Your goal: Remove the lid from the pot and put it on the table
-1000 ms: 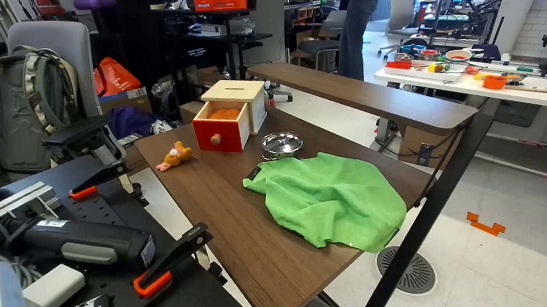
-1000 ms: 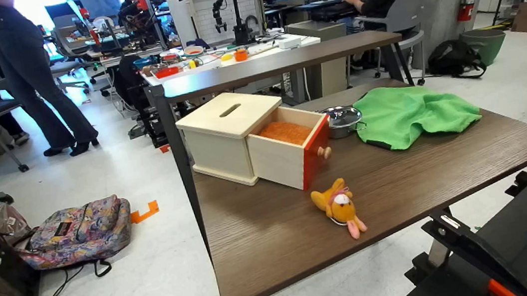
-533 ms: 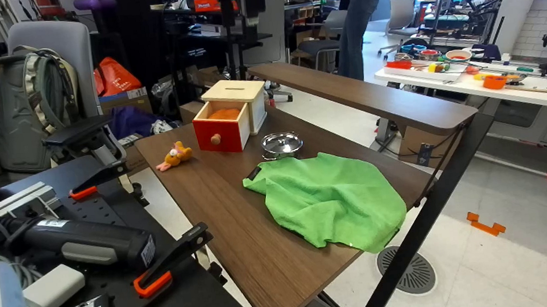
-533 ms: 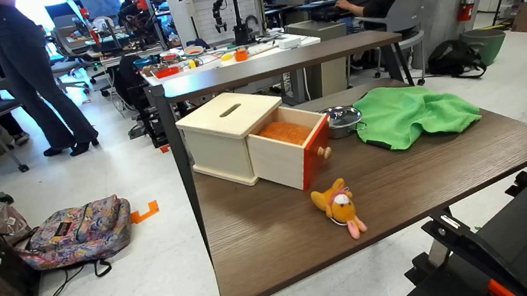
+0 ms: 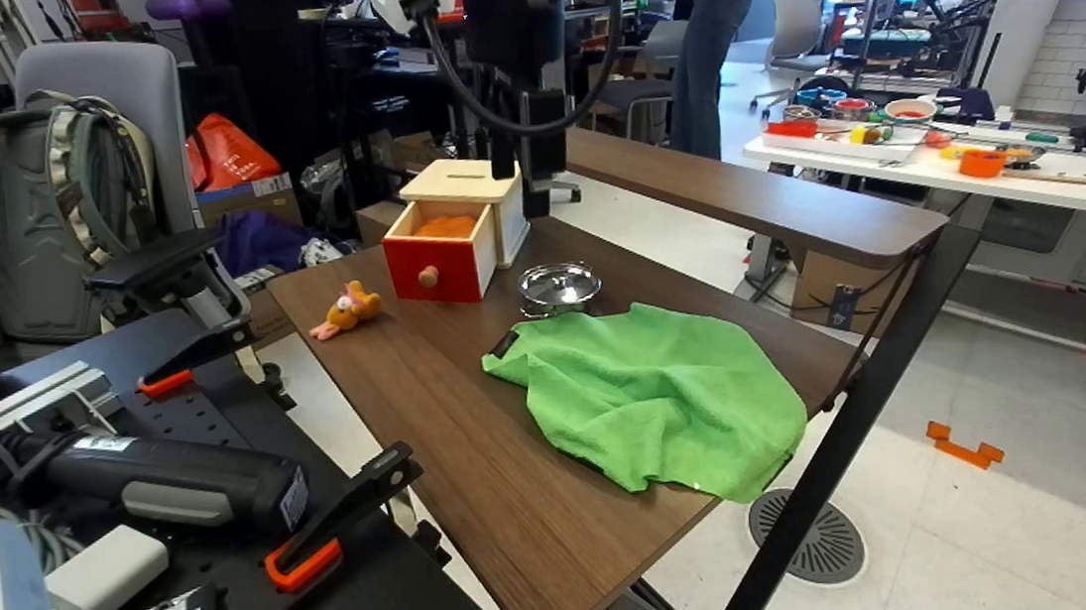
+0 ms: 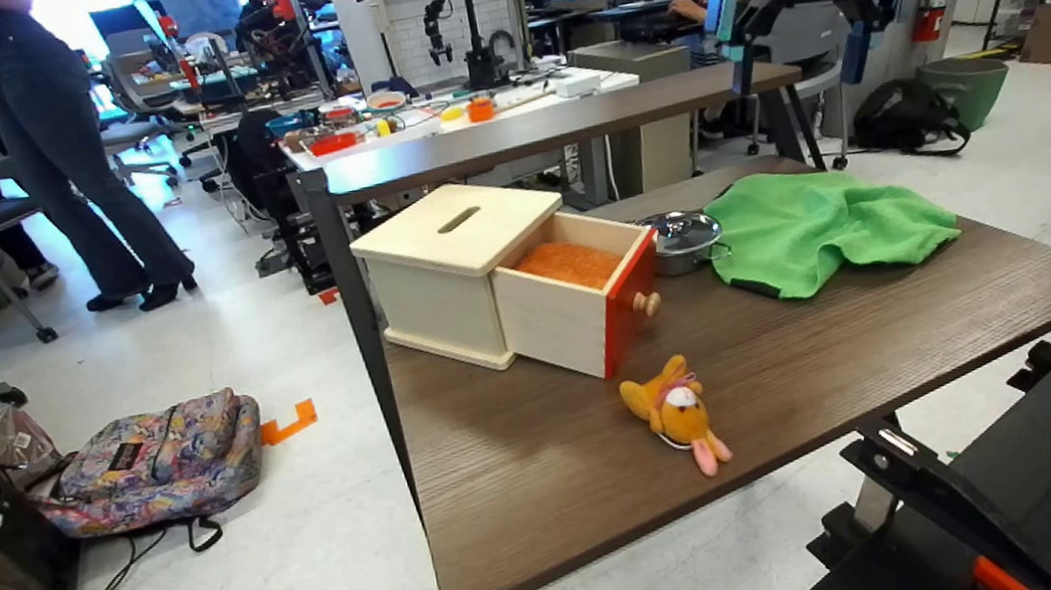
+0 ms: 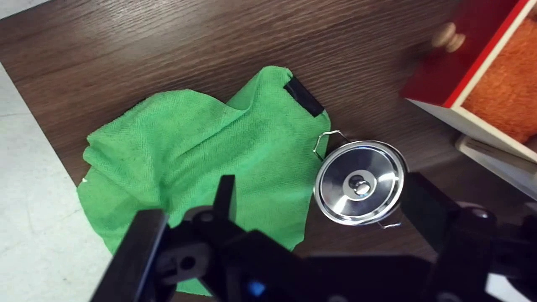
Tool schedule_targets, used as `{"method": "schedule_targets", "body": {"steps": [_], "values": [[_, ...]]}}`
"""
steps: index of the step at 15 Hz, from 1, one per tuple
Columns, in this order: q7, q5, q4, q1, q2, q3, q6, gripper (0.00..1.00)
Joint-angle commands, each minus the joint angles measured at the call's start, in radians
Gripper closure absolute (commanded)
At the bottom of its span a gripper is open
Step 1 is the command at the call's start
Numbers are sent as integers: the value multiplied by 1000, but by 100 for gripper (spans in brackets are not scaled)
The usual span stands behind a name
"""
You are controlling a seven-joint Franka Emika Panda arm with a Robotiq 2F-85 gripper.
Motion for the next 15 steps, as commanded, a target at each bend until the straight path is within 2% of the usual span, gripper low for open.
{"method": "schedule_targets", "body": {"steps": [1, 15], "values": [[67, -17, 104, 20, 120, -26, -1, 0], [234, -7, 404, 95, 406, -61, -32, 0]]}}
